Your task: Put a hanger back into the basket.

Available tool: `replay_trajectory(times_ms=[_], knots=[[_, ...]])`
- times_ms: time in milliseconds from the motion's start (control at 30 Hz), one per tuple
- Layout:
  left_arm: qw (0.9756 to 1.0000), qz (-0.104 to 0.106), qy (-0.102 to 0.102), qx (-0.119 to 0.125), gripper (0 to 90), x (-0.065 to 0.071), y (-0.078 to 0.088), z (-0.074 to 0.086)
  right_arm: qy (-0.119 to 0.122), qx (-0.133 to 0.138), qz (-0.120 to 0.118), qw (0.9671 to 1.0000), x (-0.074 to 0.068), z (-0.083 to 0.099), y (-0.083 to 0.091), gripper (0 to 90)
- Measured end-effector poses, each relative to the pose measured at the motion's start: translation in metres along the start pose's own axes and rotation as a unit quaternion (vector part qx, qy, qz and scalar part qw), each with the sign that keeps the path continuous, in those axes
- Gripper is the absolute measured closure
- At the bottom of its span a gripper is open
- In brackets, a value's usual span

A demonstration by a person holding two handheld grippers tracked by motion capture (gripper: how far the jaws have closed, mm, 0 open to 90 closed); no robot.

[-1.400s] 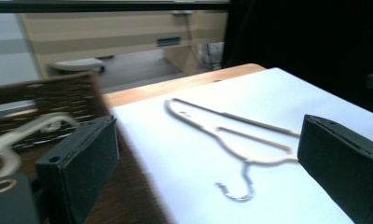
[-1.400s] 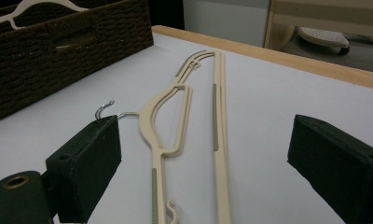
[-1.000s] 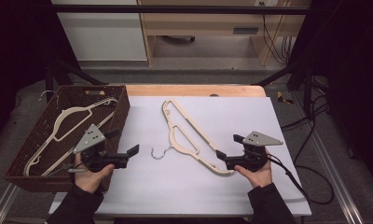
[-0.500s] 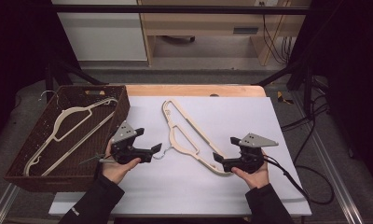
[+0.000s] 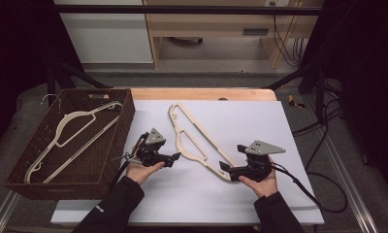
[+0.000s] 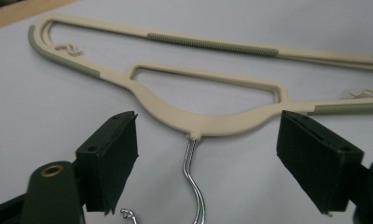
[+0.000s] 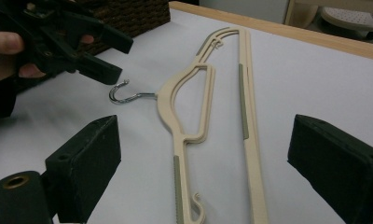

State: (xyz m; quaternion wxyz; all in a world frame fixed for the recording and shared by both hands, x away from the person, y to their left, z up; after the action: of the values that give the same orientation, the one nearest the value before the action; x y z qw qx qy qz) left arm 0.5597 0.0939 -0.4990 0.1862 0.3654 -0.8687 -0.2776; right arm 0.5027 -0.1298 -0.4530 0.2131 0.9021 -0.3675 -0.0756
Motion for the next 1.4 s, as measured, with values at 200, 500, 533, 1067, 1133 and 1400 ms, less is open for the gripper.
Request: replay_trajectory(times_ms=[200,500,533,1067,1133,1400], knots=[[0.9992,-0.014,-0.014,-0.035,39.7,-0.010,-0.018,0.012,-0.002,0.000,-0.002,1.0000,0.000,0.000,-0.001,9.8],[0.9975,-0.011,-0.027,-0.064,62.6,-0.016,-0.033,0.023,0.001,-0.005,-0.005,1.0000,-0.001,0.002,-0.003,9.9],[0.9976,-0.009,-0.026,-0.064,64.0,-0.016,-0.033,0.023,-0.001,-0.005,-0.004,1.0000,-0.001,0.002,-0.003,10.0],[0.9964,0.001,-0.033,-0.079,86.9,-0.013,-0.030,0.023,-0.001,-0.011,-0.008,0.9999,-0.003,0.005,-0.007,10.6],[0.9961,-0.001,-0.039,-0.079,87.3,-0.013,-0.028,0.023,0.000,-0.011,-0.009,0.9999,-0.003,0.005,-0.007,10.7],[0.9956,-0.005,-0.050,-0.079,88.5,-0.002,-0.013,0.011,-0.005,-0.009,-0.023,0.9997,-0.004,0.004,-0.012,12.5]])
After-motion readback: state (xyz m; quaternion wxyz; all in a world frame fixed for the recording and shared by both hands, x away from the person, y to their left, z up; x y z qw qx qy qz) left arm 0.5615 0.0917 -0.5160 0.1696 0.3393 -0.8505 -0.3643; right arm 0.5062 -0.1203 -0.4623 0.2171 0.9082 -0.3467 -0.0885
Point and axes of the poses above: each handheld gripper's, and its own axes: y roughly backward along the jaws, z roughly out of its underside, x roughly to its right, the point moved 9 cm from there along -y, roughly forward along the jaws, and after that the axes turned 7 degrees about y, right-handed, at the moved point
